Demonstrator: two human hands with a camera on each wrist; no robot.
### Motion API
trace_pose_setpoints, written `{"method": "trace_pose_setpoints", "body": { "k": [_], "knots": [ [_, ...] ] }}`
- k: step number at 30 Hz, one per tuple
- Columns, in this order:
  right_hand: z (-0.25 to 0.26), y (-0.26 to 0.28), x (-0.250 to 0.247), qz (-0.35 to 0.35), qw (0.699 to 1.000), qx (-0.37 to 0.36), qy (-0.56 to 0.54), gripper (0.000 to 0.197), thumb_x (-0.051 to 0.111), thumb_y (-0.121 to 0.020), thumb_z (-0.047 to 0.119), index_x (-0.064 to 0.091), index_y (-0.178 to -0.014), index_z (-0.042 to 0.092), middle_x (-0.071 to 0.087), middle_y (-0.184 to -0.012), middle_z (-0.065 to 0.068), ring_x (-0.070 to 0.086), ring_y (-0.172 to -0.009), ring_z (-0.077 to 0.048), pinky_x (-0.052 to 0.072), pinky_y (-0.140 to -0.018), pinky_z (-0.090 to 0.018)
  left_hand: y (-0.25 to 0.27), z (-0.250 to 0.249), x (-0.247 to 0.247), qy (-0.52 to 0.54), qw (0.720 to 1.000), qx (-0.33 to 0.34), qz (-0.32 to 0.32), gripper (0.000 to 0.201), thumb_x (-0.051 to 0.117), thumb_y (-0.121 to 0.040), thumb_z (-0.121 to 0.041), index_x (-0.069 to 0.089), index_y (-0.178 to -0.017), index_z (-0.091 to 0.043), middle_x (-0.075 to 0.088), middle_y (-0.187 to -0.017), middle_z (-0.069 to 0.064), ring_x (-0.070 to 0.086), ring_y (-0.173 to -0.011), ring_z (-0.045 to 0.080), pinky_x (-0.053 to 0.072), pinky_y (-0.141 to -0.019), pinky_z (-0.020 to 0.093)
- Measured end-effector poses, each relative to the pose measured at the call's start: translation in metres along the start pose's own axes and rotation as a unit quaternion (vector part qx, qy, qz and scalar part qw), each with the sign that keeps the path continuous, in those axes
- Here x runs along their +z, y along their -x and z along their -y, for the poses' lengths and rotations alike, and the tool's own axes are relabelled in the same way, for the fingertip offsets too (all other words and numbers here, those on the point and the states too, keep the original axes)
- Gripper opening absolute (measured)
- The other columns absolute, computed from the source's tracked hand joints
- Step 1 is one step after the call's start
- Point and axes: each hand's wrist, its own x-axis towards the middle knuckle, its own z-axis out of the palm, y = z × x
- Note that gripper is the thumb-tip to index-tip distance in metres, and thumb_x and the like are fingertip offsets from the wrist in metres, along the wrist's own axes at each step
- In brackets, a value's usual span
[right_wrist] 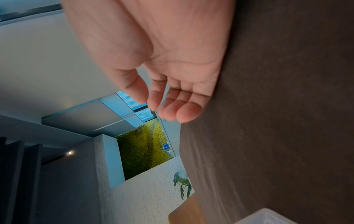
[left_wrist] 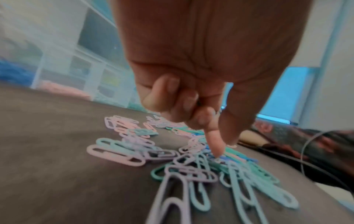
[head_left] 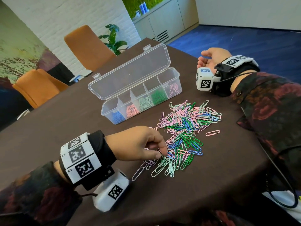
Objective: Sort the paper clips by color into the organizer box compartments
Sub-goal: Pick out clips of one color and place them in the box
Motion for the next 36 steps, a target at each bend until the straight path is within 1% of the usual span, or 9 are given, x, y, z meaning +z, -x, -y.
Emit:
{"method": "trace_pose_setpoints", "body": {
  "k": [3, 7, 13, 15, 18, 22, 26, 33, 36],
  "knots": [
    [-0.001, 0.001, 0.0, 0.003, 1.0, -0.002, -0.001, 0.018, 0.051, -0.091, 0.015, 0.058, -0.104, 0.005, 0.056, -0.076, -0.003, 0.054, -0.057, -0.014, 0.049, -0.051, -0.022, -0.004, 0.001, 0.0, -0.085, 0.996, 0.03, -0.015, 0.016, 0.07, -0.081, -0.022, 0.069, -0.097, -0.021, 0.059, -0.084, -0.001, 0.051, -0.072, 0.012, 0.042, -0.068, 0.023],
    [-0.001, 0.002, 0.0, 0.004, 1.0, -0.003, -0.002, 0.013, 0.053, -0.09, 0.014, 0.058, -0.098, 0.005, 0.056, -0.076, -0.004, 0.054, -0.057, -0.014, 0.049, -0.051, -0.023, -0.01, 0.001, 0.003, -0.13, 0.991, 0.034, -0.005, 0.019, 0.076, -0.077, -0.027, 0.066, -0.091, -0.019, 0.054, -0.082, -0.004, 0.045, -0.071, 0.007, 0.039, -0.069, 0.026],
    [0.0, 0.002, 0.0, -0.001, 1.0, -0.001, 0.002, 0.02, 0.053, -0.09, 0.015, 0.059, -0.106, 0.004, 0.057, -0.075, -0.003, 0.054, -0.056, -0.014, 0.049, -0.051, -0.022, -0.014, 0.001, 0.004, -0.151, 0.987, 0.044, -0.026, 0.03, 0.078, -0.073, -0.033, 0.057, -0.088, -0.018, 0.042, -0.076, -0.014, 0.041, -0.07, -0.003, 0.032, -0.064, 0.014],
    [0.0, 0.003, 0.0, 0.0, 1.0, -0.002, 0.006, 0.019, 0.053, -0.09, 0.015, 0.059, -0.105, 0.005, 0.056, -0.075, -0.003, 0.054, -0.056, -0.014, 0.049, -0.05, -0.022, -0.013, 0.001, 0.005, -0.148, 0.987, 0.058, -0.028, 0.028, 0.078, -0.074, -0.031, 0.054, -0.084, -0.019, 0.042, -0.078, -0.014, 0.04, -0.07, -0.003, 0.032, -0.064, 0.014],
    [0.0, 0.004, -0.001, 0.003, 1.0, -0.006, 0.008, 0.014, 0.052, -0.091, 0.014, 0.058, -0.099, 0.005, 0.056, -0.076, -0.004, 0.054, -0.057, -0.014, 0.049, -0.052, -0.022, -0.012, 0.002, 0.007, -0.148, 0.985, 0.081, -0.02, 0.02, 0.075, -0.078, -0.029, 0.06, -0.087, -0.019, 0.041, -0.081, -0.019, 0.041, -0.074, -0.008, 0.032, -0.065, 0.009],
    [-0.001, 0.005, 0.0, 0.003, 1.0, -0.013, 0.007, 0.008, 0.052, -0.091, 0.014, 0.056, -0.091, 0.007, 0.056, -0.078, -0.005, 0.054, -0.059, -0.015, 0.049, -0.056, -0.025, -0.011, 0.005, 0.008, -0.147, 0.985, 0.09, -0.026, 0.018, 0.072, -0.079, -0.03, 0.065, -0.09, -0.018, 0.039, -0.079, -0.021, 0.04, -0.076, 0.0, 0.031, -0.064, 0.007],
    [0.0, 0.005, 0.0, -0.001, 1.0, -0.015, 0.011, 0.007, 0.051, -0.091, 0.013, 0.056, -0.09, 0.007, 0.056, -0.079, -0.005, 0.054, -0.059, -0.015, 0.049, -0.055, -0.025, -0.01, 0.009, 0.009, -0.147, 0.986, 0.076, -0.026, 0.019, 0.067, -0.08, -0.036, 0.066, -0.088, -0.019, 0.041, -0.078, -0.019, 0.041, -0.074, 0.001, 0.031, -0.064, 0.008],
    [0.0, 0.008, 0.001, -0.003, 1.0, -0.014, 0.015, 0.008, 0.052, -0.091, 0.014, 0.057, -0.092, 0.007, 0.056, -0.079, -0.005, 0.053, -0.059, -0.015, 0.05, -0.055, -0.024, -0.009, 0.016, 0.005, -0.032, 0.997, 0.056, -0.035, 0.011, 0.069, -0.08, -0.028, 0.06, -0.077, -0.022, 0.052, -0.077, -0.002, 0.046, -0.069, 0.009, 0.039, -0.066, 0.021],
    [0.0, 0.008, 0.001, -0.004, 1.0, -0.014, 0.013, 0.008, 0.051, -0.091, 0.013, 0.057, -0.093, 0.007, 0.056, -0.079, -0.005, 0.054, -0.059, -0.015, 0.05, -0.055, -0.024, -0.009, 0.023, -0.003, 0.132, 0.988, 0.028, -0.072, 0.014, 0.068, -0.08, -0.029, 0.056, -0.074, -0.024, 0.045, -0.07, -0.003, 0.039, -0.06, 0.008, 0.036, -0.059, 0.017]
  ]
}}
